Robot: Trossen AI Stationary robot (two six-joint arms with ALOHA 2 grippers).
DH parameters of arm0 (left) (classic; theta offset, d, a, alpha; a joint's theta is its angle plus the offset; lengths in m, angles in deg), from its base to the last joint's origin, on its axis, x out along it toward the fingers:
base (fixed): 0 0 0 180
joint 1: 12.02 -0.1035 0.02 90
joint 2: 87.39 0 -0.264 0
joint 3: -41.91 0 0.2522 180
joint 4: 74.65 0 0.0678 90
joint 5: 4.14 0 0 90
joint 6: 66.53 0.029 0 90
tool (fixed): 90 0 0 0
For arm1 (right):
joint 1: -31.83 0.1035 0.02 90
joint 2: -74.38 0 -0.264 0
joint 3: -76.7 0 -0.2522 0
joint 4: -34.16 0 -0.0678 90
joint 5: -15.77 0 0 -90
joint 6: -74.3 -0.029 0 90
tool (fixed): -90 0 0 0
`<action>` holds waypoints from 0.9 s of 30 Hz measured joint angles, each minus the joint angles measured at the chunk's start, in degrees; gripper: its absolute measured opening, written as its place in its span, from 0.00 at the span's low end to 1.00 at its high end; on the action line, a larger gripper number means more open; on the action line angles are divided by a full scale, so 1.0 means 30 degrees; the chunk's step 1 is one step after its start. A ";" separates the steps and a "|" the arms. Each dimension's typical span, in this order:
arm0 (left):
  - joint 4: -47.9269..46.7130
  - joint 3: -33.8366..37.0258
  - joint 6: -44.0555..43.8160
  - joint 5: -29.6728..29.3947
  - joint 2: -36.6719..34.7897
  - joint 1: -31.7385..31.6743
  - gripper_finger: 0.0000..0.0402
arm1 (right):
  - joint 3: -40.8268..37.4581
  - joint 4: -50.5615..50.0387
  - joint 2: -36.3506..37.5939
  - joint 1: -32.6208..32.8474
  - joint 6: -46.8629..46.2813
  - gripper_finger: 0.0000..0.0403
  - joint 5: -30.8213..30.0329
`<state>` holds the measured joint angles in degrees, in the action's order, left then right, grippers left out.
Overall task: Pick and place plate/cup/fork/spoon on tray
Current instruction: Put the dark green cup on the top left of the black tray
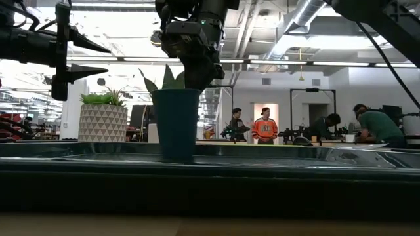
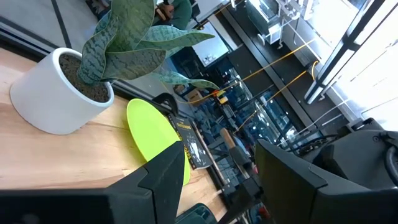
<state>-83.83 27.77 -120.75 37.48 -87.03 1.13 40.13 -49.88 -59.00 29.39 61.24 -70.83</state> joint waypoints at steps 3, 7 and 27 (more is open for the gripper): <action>-0.0001 -0.0003 0.0000 0.0000 0.0000 -0.0003 0.46 | -0.0007 -0.0065 0.0000 -0.0094 0.0000 0.29 0.0160; 0.0004 0.0000 0.0007 0.0000 0.0000 -0.0001 0.46 | -0.0007 -0.0049 0.0000 -0.0109 0.0015 0.35 0.0424; -0.0003 -0.0001 0.0015 0.0000 0.0000 -0.0006 0.46 | 0.0145 0.0296 0.6113 -0.0384 0.1067 0.42 0.0419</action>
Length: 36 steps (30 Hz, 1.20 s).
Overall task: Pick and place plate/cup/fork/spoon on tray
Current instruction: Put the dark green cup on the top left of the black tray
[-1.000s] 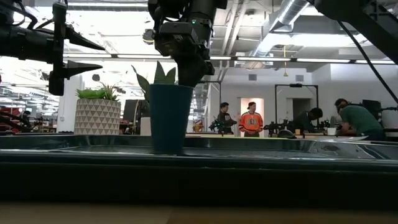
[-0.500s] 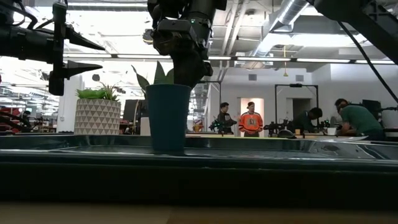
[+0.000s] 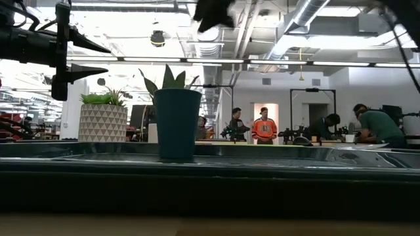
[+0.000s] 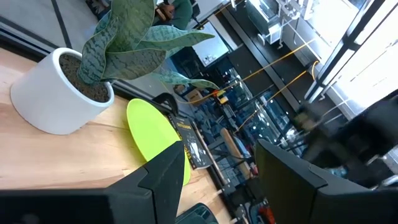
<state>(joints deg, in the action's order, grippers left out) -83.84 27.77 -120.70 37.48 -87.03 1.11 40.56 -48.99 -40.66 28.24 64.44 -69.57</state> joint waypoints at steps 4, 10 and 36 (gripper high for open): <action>0.0007 -0.0002 -0.0003 0.0000 0.0003 0.0003 0.46 | -0.0130 -0.1349 0.3222 -0.0111 0.0720 0.38 -0.0312; -0.0001 0.0001 0.0000 0.0000 0.0007 -0.0001 0.46 | -0.3714 -0.3546 0.8072 0.0315 0.0056 0.33 -0.3176; -0.0007 -0.0001 0.0022 -0.0160 0.0138 0.0004 0.46 | -2.9144 2.9398 0.6865 0.2744 -0.3072 0.02 -0.2853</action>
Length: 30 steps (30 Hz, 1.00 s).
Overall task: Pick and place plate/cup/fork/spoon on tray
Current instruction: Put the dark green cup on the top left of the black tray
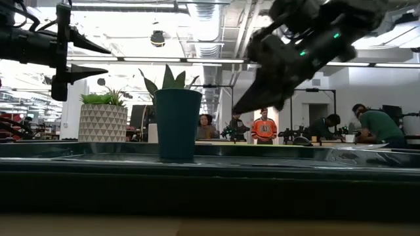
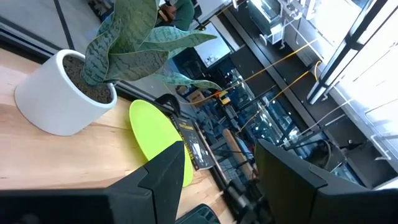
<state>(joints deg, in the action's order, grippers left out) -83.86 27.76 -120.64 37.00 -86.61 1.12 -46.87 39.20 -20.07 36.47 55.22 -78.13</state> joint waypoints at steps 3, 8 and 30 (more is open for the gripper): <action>0.0000 -0.0005 -0.0015 0.0000 0.0000 -0.0001 0.46 | 0.1109 0.0390 -0.1806 0.0067 -0.0210 0.03 0.0211; 0.0003 0.0002 0.0095 0.0000 0.0025 0.0002 0.46 | 0.2794 0.0398 -0.4025 -0.0006 -0.0273 0.03 0.0282; 0.0000 -0.0005 0.0182 0.0037 0.0248 0.0002 0.46 | 0.6860 -0.1643 -0.5808 -0.1234 0.2687 0.03 0.0335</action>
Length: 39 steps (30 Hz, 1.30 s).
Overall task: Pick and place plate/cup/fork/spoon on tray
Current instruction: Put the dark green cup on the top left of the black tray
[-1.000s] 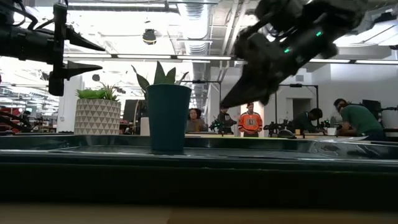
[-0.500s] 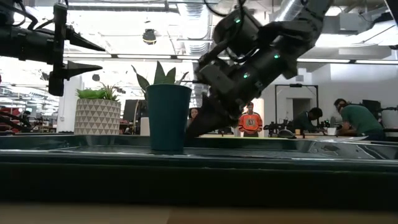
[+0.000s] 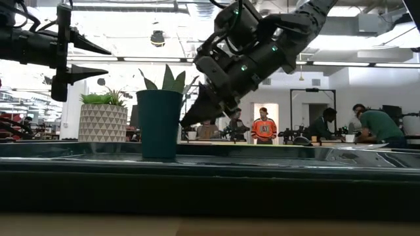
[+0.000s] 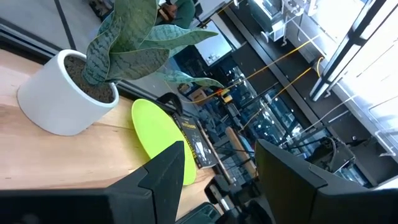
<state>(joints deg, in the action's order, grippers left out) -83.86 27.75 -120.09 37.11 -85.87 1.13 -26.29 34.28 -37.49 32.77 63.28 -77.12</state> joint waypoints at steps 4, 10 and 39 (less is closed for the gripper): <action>0.0002 0.0000 0.0007 -0.0008 0.0000 -0.0003 0.46 | 0.0064 -0.0045 0.0001 -0.0133 0.0178 0.03 0.0008; 0.0000 0.0000 0.0160 -0.0081 0.0000 -0.0007 0.46 | 0.0064 -0.0224 0.0006 -0.0427 0.0333 0.03 0.0000; -0.0087 0.0000 0.0714 -0.1035 0.0000 0.0001 0.46 | 0.0057 0.0698 0.0015 -0.0250 -0.0049 0.04 0.0070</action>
<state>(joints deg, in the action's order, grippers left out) -84.12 27.75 -117.95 34.00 -85.87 1.13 -26.12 36.37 -37.45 32.02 63.14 -76.91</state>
